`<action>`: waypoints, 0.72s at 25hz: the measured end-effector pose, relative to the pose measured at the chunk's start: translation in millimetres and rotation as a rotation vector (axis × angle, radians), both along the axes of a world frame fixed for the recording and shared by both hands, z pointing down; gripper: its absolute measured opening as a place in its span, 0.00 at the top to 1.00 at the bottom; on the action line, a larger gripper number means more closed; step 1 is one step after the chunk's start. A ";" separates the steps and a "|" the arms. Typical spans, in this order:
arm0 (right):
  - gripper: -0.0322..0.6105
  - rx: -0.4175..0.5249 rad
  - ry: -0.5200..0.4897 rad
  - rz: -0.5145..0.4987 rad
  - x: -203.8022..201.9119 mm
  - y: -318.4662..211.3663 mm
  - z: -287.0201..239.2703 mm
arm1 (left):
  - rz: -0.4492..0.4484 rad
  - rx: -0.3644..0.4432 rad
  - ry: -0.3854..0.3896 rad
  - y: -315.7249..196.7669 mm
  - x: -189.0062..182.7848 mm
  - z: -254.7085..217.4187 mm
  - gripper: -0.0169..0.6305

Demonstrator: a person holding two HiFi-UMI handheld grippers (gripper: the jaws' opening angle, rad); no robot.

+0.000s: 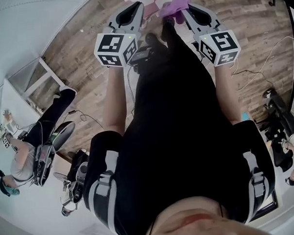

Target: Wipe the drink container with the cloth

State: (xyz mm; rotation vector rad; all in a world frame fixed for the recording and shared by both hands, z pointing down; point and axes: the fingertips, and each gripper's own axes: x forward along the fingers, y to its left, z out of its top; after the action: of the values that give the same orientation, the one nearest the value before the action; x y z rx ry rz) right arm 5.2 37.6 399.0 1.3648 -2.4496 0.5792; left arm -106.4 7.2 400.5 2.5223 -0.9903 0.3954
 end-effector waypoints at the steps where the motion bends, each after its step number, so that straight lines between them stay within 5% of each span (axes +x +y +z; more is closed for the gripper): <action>1: 0.87 -0.001 -0.002 0.001 0.4 -3.7 1.2 | 0.000 -0.006 0.006 -1.6 2.1 -0.8 0.91; 18: 0.87 0.046 -0.049 -0.071 17.6 -96.9 -3.4 | -0.046 0.034 -0.053 -84.6 32.5 2.6 0.91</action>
State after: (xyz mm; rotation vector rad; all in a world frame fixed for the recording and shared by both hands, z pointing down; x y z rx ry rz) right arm 22.7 -59.3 395.6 1.2892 -2.5542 0.5491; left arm -73.9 -77.4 403.2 2.5263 -1.0818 0.4377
